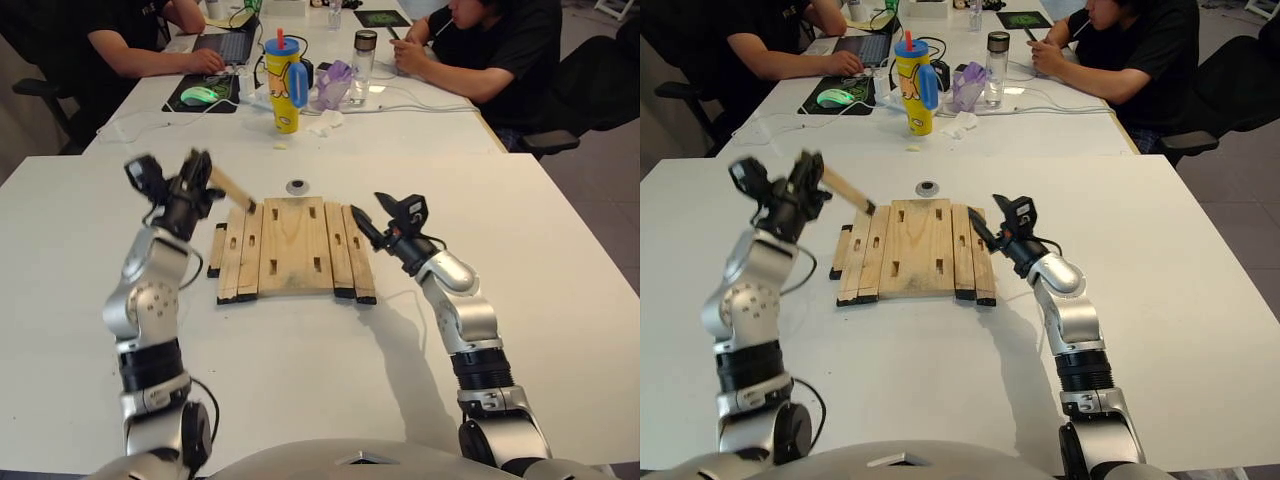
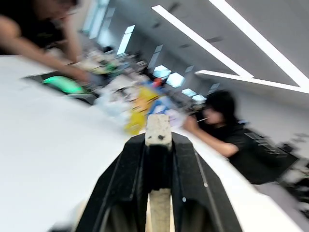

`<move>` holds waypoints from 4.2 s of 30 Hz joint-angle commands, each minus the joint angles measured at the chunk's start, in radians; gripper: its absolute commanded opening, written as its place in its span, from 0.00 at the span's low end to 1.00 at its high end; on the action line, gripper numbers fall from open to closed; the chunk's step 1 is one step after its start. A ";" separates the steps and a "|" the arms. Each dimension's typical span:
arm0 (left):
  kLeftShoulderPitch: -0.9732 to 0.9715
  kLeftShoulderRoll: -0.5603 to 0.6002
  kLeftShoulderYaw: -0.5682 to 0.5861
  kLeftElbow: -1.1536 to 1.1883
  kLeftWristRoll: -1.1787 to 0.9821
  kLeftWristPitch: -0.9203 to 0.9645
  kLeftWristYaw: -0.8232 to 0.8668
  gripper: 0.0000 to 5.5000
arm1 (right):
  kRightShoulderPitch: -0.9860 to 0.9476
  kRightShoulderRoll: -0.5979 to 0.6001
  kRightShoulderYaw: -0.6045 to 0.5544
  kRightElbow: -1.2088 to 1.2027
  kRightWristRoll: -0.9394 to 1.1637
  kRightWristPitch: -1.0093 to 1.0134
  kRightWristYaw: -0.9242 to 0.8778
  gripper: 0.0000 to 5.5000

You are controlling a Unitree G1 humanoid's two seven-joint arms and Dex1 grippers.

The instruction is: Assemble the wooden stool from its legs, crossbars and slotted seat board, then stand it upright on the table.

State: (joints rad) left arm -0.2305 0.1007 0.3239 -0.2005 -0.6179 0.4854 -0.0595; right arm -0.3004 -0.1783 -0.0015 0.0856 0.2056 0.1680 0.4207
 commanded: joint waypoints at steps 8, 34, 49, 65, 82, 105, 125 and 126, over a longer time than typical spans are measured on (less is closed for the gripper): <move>-0.028 -0.064 -0.013 0.124 0.071 -0.137 0.022 0.08 | -0.033 0.043 -0.007 -0.010 0.030 0.085 -0.018 0.54; -0.092 -0.054 -0.039 0.342 0.166 -0.192 0.035 0.08 | -0.041 0.055 0.012 -0.017 0.036 0.099 -0.015 0.54; 0.114 -0.071 -0.185 0.207 0.384 -0.111 0.169 0.08 | 0.009 0.057 0.065 -0.078 -0.009 0.120 -0.050 0.54; 0.159 -0.050 -0.325 0.283 0.516 -0.099 0.114 0.08 | 0.048 0.066 0.110 -0.150 -0.051 0.185 -0.109 0.54; 0.103 0.037 -0.374 0.386 0.559 -0.111 -0.009 0.08 | 0.063 0.060 0.141 -0.168 -0.098 0.177 -0.128 0.54; 0.185 -0.123 -0.228 0.175 0.386 0.061 0.128 0.08 | 0.028 0.063 0.160 -0.131 -0.137 0.164 -0.138 0.54; 0.210 -0.087 -0.222 0.076 0.429 0.197 0.177 0.08 | 0.086 0.087 0.167 -0.180 -0.179 0.186 -0.209 0.54; 0.218 -0.084 -0.215 0.063 0.429 0.200 0.181 0.08 | 0.092 0.089 0.169 -0.185 -0.181 0.188 -0.214 0.54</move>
State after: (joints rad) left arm -0.1857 0.0143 0.0992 -0.2112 -0.2137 0.4873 0.0786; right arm -0.2346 -0.0994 0.1641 -0.0597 0.0460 0.3342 0.2334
